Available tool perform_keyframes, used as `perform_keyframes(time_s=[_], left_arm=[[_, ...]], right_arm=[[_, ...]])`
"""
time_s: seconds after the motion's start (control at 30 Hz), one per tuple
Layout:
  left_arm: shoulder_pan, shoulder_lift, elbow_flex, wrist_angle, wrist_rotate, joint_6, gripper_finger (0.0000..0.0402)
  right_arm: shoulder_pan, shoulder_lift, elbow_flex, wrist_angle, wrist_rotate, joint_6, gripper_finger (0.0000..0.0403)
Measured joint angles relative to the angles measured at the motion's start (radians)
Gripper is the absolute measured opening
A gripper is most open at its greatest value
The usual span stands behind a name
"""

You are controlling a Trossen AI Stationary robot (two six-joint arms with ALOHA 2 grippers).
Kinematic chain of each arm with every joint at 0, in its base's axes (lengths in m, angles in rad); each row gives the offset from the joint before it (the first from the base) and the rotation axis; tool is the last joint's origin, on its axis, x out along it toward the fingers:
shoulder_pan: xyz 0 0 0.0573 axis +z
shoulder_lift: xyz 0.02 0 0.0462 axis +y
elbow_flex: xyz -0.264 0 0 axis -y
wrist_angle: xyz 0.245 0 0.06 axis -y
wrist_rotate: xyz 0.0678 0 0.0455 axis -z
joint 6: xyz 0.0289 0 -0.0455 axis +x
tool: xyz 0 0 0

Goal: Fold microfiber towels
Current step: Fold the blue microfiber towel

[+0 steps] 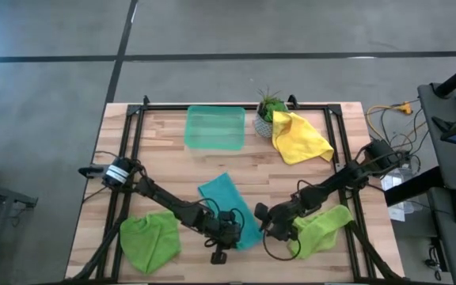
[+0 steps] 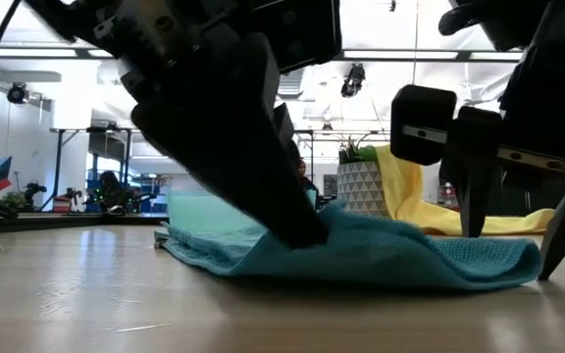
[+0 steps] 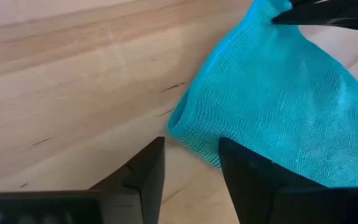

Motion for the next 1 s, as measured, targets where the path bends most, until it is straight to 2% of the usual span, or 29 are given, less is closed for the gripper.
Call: perform_keyframes(time_s=[0.3, 0.63, 1.0], left_arm=[[0.0, -0.001, -0.001, -0.005, -0.001, -0.005, 0.0], [0.0, -0.001, -0.001, -0.004, -0.003, -0.004, 0.0], [0.0, -0.001, -0.002, -0.004, -0.004, -0.003, 0.0]], right_arm=[[0.001, -0.033, 0.0, -0.007, 0.023, -0.004, 0.0145], [0.024, -0.026, 0.0, -0.004, -0.066, -0.061, 0.0127], [0.008, 0.0, 0.0, 0.044, -0.064, -0.036, 0.0109]])
